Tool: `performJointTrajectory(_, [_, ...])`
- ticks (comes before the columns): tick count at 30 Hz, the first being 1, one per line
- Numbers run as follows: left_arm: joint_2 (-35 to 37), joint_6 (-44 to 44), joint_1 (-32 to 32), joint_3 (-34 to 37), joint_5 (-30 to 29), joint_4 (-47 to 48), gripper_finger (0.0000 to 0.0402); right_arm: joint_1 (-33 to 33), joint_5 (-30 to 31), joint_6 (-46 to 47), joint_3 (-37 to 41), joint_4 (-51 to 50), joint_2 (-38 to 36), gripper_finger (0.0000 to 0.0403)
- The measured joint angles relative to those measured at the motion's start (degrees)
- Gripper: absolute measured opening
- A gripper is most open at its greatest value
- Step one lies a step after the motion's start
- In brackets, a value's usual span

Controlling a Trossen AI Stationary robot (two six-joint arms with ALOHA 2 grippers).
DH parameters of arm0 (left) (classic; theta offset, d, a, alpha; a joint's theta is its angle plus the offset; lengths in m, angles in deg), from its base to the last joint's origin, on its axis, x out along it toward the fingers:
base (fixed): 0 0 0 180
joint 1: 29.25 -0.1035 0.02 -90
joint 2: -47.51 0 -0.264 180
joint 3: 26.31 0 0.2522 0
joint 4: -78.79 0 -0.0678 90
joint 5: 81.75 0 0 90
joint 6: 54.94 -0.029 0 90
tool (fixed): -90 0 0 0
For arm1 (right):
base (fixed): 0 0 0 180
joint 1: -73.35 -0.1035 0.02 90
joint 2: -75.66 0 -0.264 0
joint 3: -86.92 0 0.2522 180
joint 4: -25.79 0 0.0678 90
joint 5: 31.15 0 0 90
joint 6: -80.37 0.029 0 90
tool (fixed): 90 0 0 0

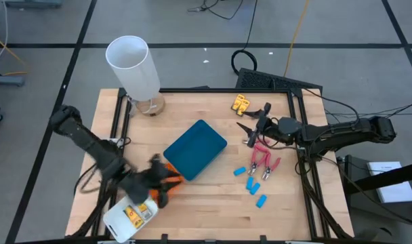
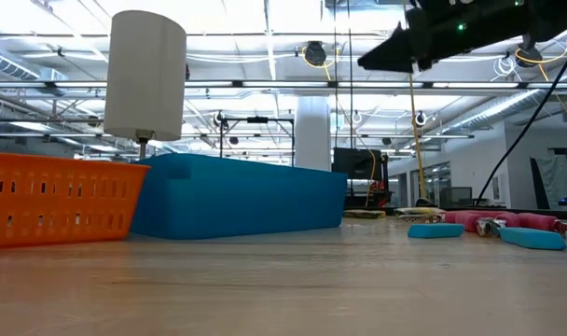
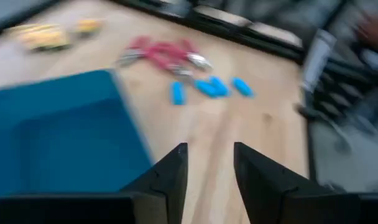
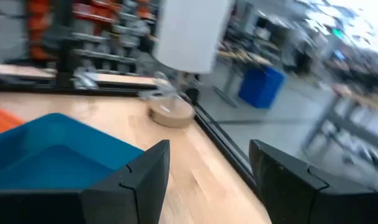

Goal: Pick & Place School Supplies
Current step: Put the yellow crayon box into the white bin

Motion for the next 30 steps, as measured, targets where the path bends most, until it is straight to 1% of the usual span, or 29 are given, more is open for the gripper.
performJointTrajectory(2, [-0.85, -11.14, -5.75, -0.02, 10.13, -5.87, 0.0151, 1.3, 2.96, 5.46, -0.09, -4.3, 0.0, 0.0218])
performJointTrajectory(3, [-1.52, -15.44, -8.94, -0.08, 14.12, -7.72, 0.0158, 2.51, 3.53, 8.15, -0.08, -7.81, 0.03, 0.0222])
performJointTrajectory(4, [-2.09, -18.3, -11.75, -0.08, 16.75, -8.2, 0.0165, 3.97, 3.46, 10.84, -0.07, -11.69, 0.12, 0.0226])
performJointTrajectory(6, [-3.46, -22.04, -18.12, 0.04, 19.39, -8.04, 0.0179, 7.51, 2.63, 16.48, -0.06, -18.94, 0.25, 0.0236])
performJointTrajectory(9, [-4.96, -27.34, -27.42, 0.28, 21.74, -10.22, 0.0198, 14.59, -2.1, 22.14, -0.62, -27.97, 1.42, 0.0253])
performJointTrajectory(10, [-5.51, -29.16, -30.48, 0.8, 23.2, -12.92, 0.0203, 17.12, -3.92, 22.75, -1.03, -30.4, 2.0, 0.0258])
performJointTrajectory(12, [-6.18, -32.7, -36.4, 2.29, 29.87, -21.48, 0.0214, 22.49, -7.45, 22.82, -2.38, -33.31, 3.49, 0.0267])
performJointTrajectory(15, [-7.28, -34.07, -44.68, 5.21, 42.72, -35.29, 0.0225, 30.21, -13.8, 18.81, -4.28, -35.67, 7.01, 0.0273])
performJointTrajectory(17, [-8.31, -32.62, -49.02, 7.42, 49.01, -43.18, 0.0227, 34.11, -19.45, 11.6, -5.14, -35.87, 9.8, 0.0274])
performJointTrajectory(19, [-9.81, -30.72, -52.31, 8.92, 52.66, -49.95, 0.0227, 37.2, -24.39, 2.85, -6.38, -35.01, 12.61, 0.0273])
performJointTrajectory(21, [-11.41, -29.28, -54.8, 9.9, 54.54, -52.44, 0.0228, 38.99, -26.28, -4.96, -7.93, -35.66, 15.64, 0.0271])
performJointTrajectory(23, [-13.06, -28.78, -56.25, 10.15, 54.62, -54.22, 0.0228, 40.26, -25.59, -10.54, -9.44, -37.32, 18.38, 0.0267])
performJointTrajectory(24, [-13.95, -28.6, -56.81, 10.25, 54.63, -54.84, 0.0228, 40.56, -23.51, -11.96, -10.37, -39.5, 19.75, 0.0265])
performJointTrajectory(27, [-16.25, -28.26, -57.55, 10.23, 55.15, -57.77, 0.0228, 40.61, -15.08, -13.45, -12.91, -43.69, 23.48, 0.026])
performJointTrajectory(28, [-16.99, -28.27, -57.55, 10.23, 55.77, -59.03, 0.0228, 40.65, -13.27, -13.64, -13.64, -45.52, 24.37, 0.0259])
performJointTrajectory(30, [-17.82, -28.52, -57.53, 10.2, 57.33, -60.5, 0.0228, 41.16, -11.92, -14.22, -14.57, -47.51, 25.55, 0.0259])
